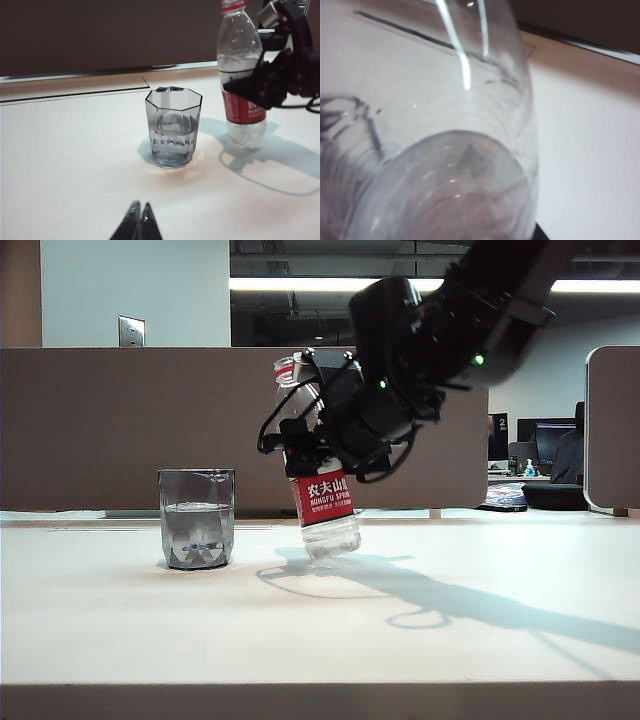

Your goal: Pick up the mineral water bottle on the table and pour water into the mug until it's half full.

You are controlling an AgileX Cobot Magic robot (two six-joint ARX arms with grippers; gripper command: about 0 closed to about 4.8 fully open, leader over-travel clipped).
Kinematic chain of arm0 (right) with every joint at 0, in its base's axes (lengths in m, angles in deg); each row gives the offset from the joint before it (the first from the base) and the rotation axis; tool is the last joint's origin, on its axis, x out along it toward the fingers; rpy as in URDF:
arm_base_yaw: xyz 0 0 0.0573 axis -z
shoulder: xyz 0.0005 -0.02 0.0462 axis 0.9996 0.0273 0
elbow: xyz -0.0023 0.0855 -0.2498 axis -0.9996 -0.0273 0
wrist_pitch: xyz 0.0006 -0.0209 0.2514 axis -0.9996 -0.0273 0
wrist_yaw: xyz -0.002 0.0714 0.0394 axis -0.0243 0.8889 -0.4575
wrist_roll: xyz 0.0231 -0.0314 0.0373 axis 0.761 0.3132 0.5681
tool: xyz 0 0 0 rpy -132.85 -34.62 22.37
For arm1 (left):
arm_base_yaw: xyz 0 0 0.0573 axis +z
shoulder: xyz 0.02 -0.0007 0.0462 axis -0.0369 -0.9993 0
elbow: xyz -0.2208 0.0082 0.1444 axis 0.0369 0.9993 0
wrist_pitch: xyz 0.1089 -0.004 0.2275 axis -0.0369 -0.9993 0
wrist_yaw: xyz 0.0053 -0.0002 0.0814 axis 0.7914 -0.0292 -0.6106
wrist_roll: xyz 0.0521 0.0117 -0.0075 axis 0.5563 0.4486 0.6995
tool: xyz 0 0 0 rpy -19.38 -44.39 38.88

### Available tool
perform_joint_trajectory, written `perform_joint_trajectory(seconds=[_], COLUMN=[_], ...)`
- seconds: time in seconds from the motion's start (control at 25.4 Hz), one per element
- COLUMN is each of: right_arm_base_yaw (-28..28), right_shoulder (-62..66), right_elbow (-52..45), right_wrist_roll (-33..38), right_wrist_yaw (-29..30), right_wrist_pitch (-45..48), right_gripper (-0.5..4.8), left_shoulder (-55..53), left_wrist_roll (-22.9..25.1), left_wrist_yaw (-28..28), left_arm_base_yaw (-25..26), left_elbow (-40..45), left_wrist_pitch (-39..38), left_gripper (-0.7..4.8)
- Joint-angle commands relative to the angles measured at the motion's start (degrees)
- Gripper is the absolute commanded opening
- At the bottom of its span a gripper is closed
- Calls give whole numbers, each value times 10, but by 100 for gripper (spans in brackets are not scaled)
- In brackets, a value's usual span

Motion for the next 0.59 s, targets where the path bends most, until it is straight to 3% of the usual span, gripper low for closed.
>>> perform_joint_trajectory(seconds=[0.04, 0.35, 0.59], right_arm_base_yaw=[3, 28, 27], right_shoulder=[-10, -10, -10], right_elbow=[-37, -118, -145], right_wrist_roll=[36, 93, 93], right_wrist_yaw=[24, 23, 20], right_wrist_pitch=[112, 245, 252], right_gripper=[274, 274, 290], left_shoulder=[0, 0, 0], left_wrist_roll=[0, 0, 0], left_wrist_yaw=[1, 1, 1], left_arm_base_yaw=[0, 0, 0], left_elbow=[-2, -2, -2], left_wrist_pitch=[4, 4, 4], left_gripper=[-5, -5, -5])
